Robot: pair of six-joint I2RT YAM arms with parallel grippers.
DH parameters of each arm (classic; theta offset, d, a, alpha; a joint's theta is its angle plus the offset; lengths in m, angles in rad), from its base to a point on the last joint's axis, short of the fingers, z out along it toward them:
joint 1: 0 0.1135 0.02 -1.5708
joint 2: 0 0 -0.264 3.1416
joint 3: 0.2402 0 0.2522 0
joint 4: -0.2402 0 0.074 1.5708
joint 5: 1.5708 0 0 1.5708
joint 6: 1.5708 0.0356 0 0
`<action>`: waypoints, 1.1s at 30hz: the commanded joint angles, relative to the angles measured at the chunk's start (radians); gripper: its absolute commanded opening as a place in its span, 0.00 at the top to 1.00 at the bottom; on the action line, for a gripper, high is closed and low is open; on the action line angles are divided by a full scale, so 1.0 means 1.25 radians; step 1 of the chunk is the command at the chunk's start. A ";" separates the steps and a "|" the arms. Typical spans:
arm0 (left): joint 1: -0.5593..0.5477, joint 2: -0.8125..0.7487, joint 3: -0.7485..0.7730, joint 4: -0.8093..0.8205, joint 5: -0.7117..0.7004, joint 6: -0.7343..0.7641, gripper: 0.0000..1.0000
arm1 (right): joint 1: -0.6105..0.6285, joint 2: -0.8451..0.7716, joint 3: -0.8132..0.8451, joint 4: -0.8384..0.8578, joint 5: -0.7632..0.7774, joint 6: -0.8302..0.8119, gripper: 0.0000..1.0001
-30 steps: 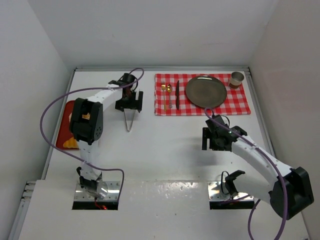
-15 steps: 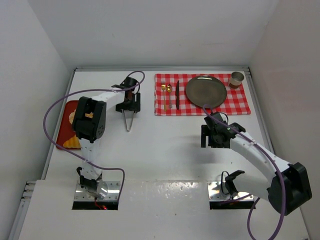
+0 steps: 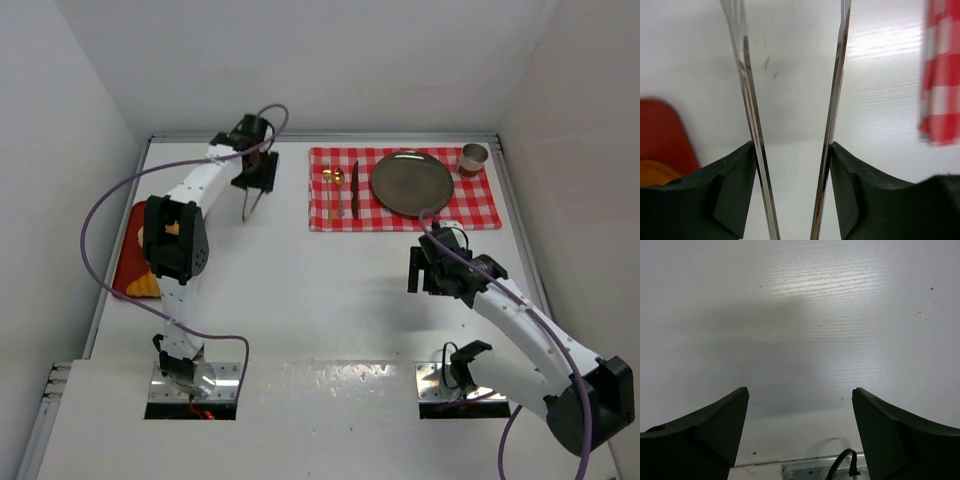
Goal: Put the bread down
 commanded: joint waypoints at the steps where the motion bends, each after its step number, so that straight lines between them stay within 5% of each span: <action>1: 0.022 -0.044 0.196 -0.165 0.054 0.105 0.38 | 0.000 -0.034 -0.008 -0.002 0.025 -0.005 0.16; 5: 0.042 -0.053 0.241 -0.246 0.129 0.132 0.41 | 0.000 -0.068 -0.016 -0.006 0.025 -0.005 0.16; 12: 0.123 -0.212 0.237 -0.282 0.089 0.192 0.41 | 0.002 -0.117 -0.038 -0.022 0.023 -0.001 0.16; 24: 0.445 -0.560 -0.148 -0.306 0.104 0.262 0.37 | 0.001 -0.166 -0.103 0.009 -0.026 0.013 0.16; 33: 0.593 -0.605 -0.286 -0.241 0.202 0.277 0.37 | 0.001 -0.150 -0.077 -0.006 -0.057 -0.016 0.16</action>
